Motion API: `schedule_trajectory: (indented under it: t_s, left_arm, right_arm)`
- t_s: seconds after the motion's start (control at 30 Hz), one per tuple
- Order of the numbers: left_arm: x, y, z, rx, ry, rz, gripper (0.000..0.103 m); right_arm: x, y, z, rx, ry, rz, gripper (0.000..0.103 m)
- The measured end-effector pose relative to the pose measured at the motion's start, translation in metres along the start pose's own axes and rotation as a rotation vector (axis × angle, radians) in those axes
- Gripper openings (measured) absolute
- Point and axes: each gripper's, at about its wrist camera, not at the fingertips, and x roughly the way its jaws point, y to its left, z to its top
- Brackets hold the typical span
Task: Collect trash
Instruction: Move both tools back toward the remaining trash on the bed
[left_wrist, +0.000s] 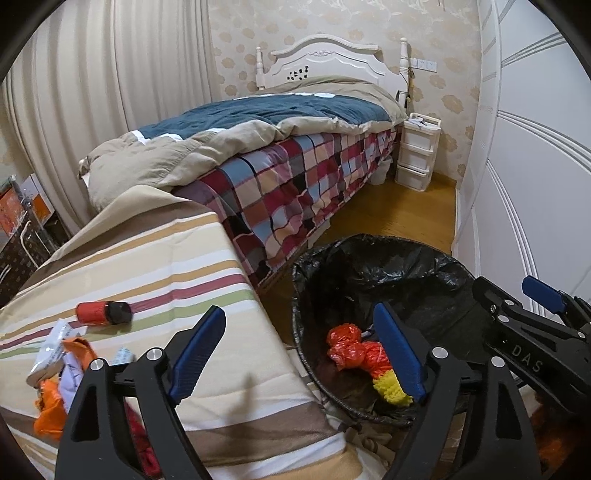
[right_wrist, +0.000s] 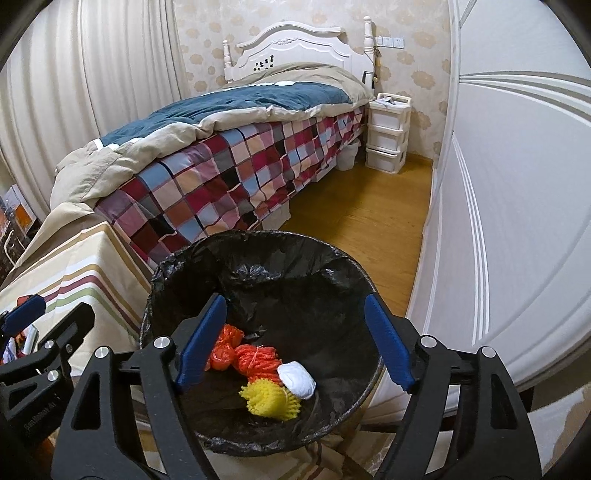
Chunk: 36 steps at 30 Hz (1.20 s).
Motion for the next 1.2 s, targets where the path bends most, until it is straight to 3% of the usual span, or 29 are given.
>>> schedule_trajectory:
  t_s: [0.43, 0.9, 1.2]
  left_arm:
    - [-0.035, 0.057, -0.029, -0.079, 0.005, 0.074, 0.082]
    - [-0.078, 0.133, -0.07, -0.181, 0.005, 0.191, 0.082]
    - [-0.083, 0.17, -0.095, -0.231, 0.048, 0.242, 0.082]
  right_arm:
    - [-0.026, 0.04, -0.025, -0.052, 0.016, 0.07, 0.076]
    - [-0.053, 0.116, -0.057, -0.167, 0.048, 0.193, 0.076]
    - [-0.063, 0.16, -0.074, -0.251, 0.067, 0.25, 0.076]
